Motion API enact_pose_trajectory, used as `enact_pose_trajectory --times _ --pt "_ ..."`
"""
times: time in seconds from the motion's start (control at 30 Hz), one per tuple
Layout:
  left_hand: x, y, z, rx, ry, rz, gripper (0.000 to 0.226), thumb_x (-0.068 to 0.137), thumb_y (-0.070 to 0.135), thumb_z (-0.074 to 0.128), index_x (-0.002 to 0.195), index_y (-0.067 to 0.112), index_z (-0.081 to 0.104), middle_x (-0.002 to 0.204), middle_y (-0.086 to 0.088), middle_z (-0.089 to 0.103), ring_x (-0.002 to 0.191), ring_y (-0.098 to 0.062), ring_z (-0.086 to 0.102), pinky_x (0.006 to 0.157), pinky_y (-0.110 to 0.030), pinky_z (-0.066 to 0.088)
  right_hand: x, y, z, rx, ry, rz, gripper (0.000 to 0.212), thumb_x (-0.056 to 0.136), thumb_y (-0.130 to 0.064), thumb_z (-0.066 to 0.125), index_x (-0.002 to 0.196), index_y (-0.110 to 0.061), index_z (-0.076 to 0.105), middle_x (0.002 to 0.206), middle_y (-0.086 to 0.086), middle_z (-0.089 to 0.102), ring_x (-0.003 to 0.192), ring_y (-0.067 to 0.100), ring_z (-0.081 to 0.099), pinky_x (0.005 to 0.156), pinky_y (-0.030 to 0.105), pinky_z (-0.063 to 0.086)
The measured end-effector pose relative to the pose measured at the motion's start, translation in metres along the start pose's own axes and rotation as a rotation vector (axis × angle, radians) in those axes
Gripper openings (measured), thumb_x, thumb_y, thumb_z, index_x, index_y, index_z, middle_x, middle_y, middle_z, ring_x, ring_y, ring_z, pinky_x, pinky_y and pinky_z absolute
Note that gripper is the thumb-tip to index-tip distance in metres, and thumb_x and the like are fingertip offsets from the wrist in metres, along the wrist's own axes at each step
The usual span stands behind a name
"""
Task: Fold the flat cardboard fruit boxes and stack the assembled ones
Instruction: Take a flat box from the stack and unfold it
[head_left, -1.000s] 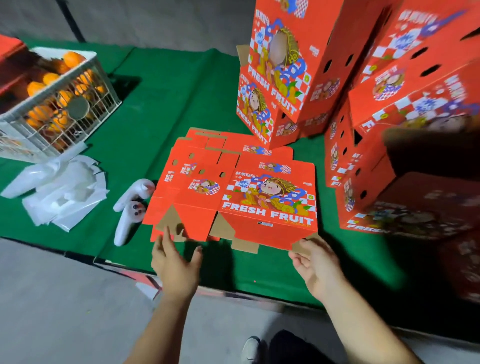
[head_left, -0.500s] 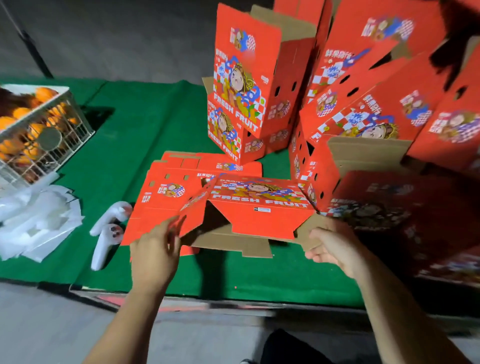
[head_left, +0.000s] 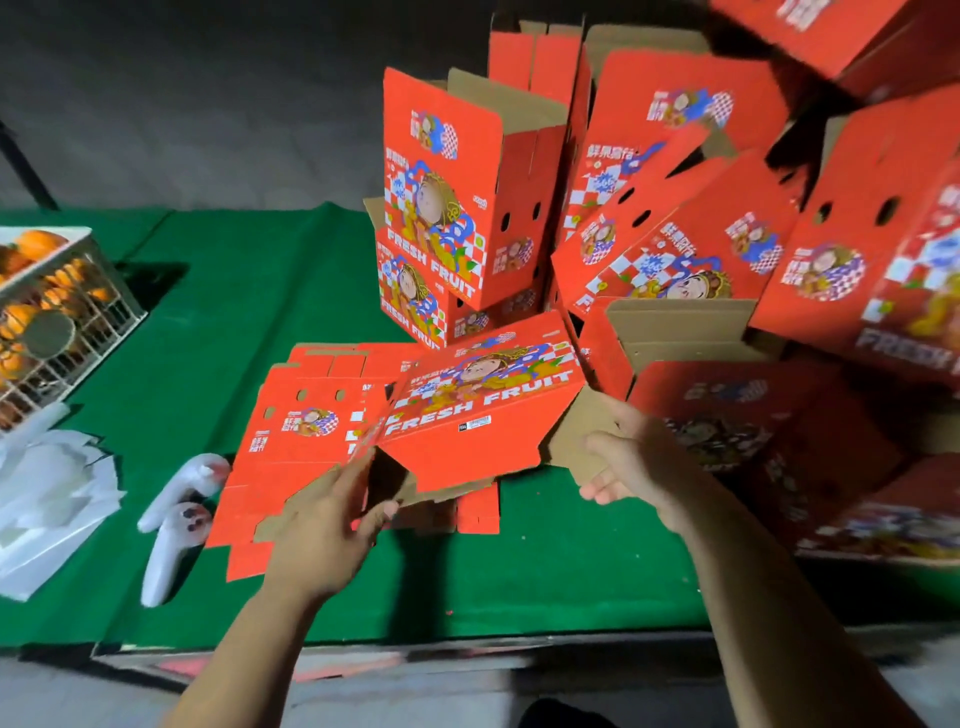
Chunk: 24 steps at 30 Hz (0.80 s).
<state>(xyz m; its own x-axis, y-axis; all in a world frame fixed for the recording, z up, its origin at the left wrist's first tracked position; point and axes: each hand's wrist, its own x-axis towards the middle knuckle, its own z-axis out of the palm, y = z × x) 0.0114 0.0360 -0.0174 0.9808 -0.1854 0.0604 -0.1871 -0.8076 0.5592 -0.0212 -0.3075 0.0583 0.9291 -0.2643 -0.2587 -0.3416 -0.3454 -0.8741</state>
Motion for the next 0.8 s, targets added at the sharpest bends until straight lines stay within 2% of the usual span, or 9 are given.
enact_pose_trajectory --times 0.1,0.2,0.27,0.33,0.47,0.57,0.63,0.7,0.8 --pt "0.005 -0.019 -0.009 -0.191 0.14 -0.004 0.027 0.099 0.023 0.066 0.124 0.035 0.069 0.118 0.007 0.076 0.11 -0.012 0.07 0.084 -0.027 0.051 -0.002 -0.011 -0.012 -0.089 0.04 0.032 0.056 0.096 -0.01 0.058 0.15 -0.015 0.046 0.088 0.008 0.068 0.057 0.027 0.073 0.048 0.03 0.057" --pt "0.01 -0.02 -0.024 -0.328 0.301 -0.049 0.015 0.098 0.028 0.069 0.084 0.032 0.07 0.074 0.024 0.071 0.069 0.014 0.06 0.063 -0.005 0.042 -0.006 -0.021 -0.024 -0.119 0.114 0.019 0.012 0.096 -0.006 0.058 0.107 -0.004 0.064 0.073 0.017 0.069 0.052 0.028 0.067 0.056 0.045 0.063" --pt "0.016 -0.009 -0.037 -0.522 0.397 -0.096 0.024 0.091 0.053 0.068 0.091 0.029 0.069 0.073 0.012 0.071 0.06 0.007 0.055 0.06 -0.012 0.043 -0.009 -0.026 -0.029 -0.079 0.239 -0.109 0.018 0.098 -0.014 0.056 0.081 -0.015 0.061 0.067 0.009 0.069 0.05 0.021 0.065 0.06 0.047 0.063" --pt "0.02 0.006 -0.054 -0.771 0.415 -0.115 0.029 0.086 0.059 0.067 0.099 0.034 0.07 0.084 0.012 0.074 0.073 0.001 0.061 0.072 -0.025 0.049 -0.008 -0.028 -0.038 -0.073 0.451 -0.3 0.02 0.09 -0.027 0.059 0.072 -0.02 0.062 0.062 -0.005 0.064 0.054 0.004 0.062 0.06 0.028 0.055" --pt "0.036 0.039 -0.067 -0.927 0.533 -0.12 0.013 0.098 0.041 0.065 0.109 0.04 0.071 0.106 0.008 0.074 0.091 -0.005 0.067 0.077 -0.023 0.053 -0.008 -0.039 -0.056 0.079 0.501 -0.355 0.024 0.077 -0.032 0.057 0.084 -0.047 0.075 0.082 -0.026 0.073 0.075 -0.012 0.063 0.066 0.019 0.048" --pt "0.045 0.061 -0.053 -1.17 0.56 -0.214 0.014 0.103 0.023 0.059 0.09 0.024 0.065 0.077 0.005 0.06 0.06 -0.004 0.055 0.054 -0.018 0.043 -0.006 -0.038 -0.064 -0.088 0.438 -0.387 0.027 0.077 -0.028 0.052 0.081 -0.045 0.073 0.081 -0.032 0.07 0.085 -0.015 0.064 0.071 0.019 0.047" --pt "0.052 0.064 -0.04 -1.258 0.559 -0.322 0.012 0.104 0.02 0.056 0.106 0.015 0.066 0.075 0.001 0.052 0.055 -0.005 0.046 0.054 -0.018 0.036 -0.006 -0.035 -0.066 -0.136 0.409 -0.421 0.027 0.08 -0.024 0.051 0.086 -0.039 0.074 0.084 -0.027 0.071 0.086 -0.012 0.065 0.072 0.017 0.047" --pt "0.061 0.064 -0.029 -1.391 0.61 -0.464 0.046 0.104 0.017 0.058 0.144 -0.003 0.046 0.102 -0.01 0.056 0.076 -0.015 0.056 0.072 -0.029 0.048 -0.004 -0.033 -0.072 -0.197 0.421 -0.46 0.028 0.088 -0.014 0.054 0.096 -0.03 0.075 0.092 -0.015 0.072 0.089 -0.002 0.065 0.074 0.014 0.047" --pt "0.065 0.069 -0.02 -1.435 0.717 -0.578 0.06 0.101 0.017 0.062 0.152 -0.001 0.035 0.124 -0.012 0.056 0.102 -0.021 0.058 0.096 -0.039 0.049 -0.001 -0.029 -0.084 -0.261 0.436 -0.503 0.022 0.091 -0.009 0.057 0.101 -0.017 0.076 0.101 0.004 0.072 0.098 0.019 0.065 0.083 0.032 0.052"
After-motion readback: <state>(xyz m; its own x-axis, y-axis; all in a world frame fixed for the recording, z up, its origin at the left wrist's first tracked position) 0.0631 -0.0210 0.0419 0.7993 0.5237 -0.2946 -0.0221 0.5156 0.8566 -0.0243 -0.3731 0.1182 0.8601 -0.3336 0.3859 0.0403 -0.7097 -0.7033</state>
